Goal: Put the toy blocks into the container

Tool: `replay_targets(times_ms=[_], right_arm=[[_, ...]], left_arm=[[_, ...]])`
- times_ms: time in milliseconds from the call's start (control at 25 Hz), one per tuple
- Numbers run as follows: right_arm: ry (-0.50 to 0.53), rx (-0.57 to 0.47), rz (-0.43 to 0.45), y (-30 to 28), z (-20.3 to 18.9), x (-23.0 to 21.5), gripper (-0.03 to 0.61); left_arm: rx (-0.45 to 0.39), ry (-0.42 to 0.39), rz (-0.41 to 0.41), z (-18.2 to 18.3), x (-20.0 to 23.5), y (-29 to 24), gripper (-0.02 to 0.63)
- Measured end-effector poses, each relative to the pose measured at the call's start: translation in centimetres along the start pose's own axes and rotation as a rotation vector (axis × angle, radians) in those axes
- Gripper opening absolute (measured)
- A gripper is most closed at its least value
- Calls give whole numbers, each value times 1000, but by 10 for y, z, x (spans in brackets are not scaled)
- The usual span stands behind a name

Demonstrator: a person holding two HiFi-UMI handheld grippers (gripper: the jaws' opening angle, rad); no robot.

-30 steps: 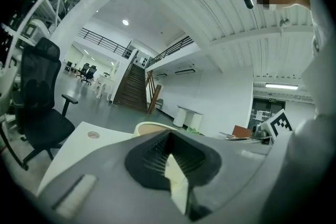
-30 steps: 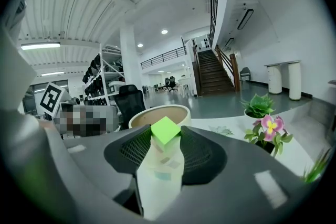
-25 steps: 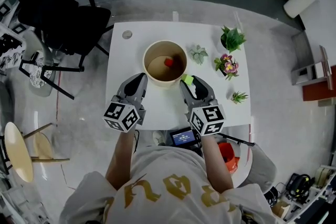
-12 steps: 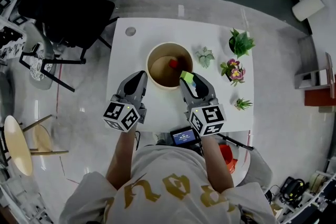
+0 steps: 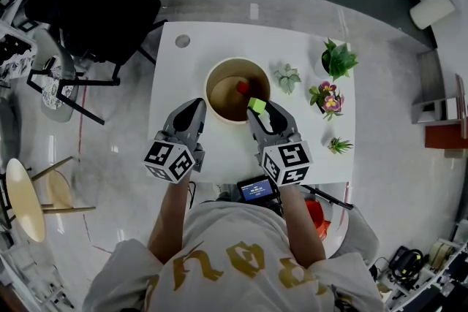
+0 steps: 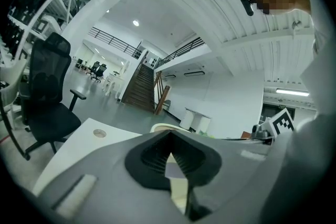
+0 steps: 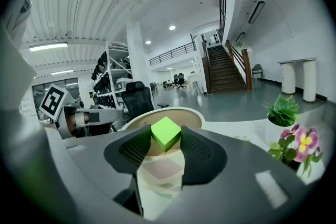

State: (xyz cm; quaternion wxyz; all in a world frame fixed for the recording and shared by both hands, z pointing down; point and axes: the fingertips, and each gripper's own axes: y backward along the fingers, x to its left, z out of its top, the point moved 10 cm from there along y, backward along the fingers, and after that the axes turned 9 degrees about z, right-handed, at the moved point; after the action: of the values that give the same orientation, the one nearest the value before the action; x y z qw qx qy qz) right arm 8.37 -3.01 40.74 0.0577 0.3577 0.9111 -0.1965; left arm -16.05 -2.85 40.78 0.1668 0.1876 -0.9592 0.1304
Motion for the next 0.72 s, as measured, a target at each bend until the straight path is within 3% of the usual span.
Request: replay_targets(times_ms=[720], right_arm=[[11, -39, -52, 25, -9, 16, 195]], left_arm=[[5, -12, -21, -2, -8, 23, 0]])
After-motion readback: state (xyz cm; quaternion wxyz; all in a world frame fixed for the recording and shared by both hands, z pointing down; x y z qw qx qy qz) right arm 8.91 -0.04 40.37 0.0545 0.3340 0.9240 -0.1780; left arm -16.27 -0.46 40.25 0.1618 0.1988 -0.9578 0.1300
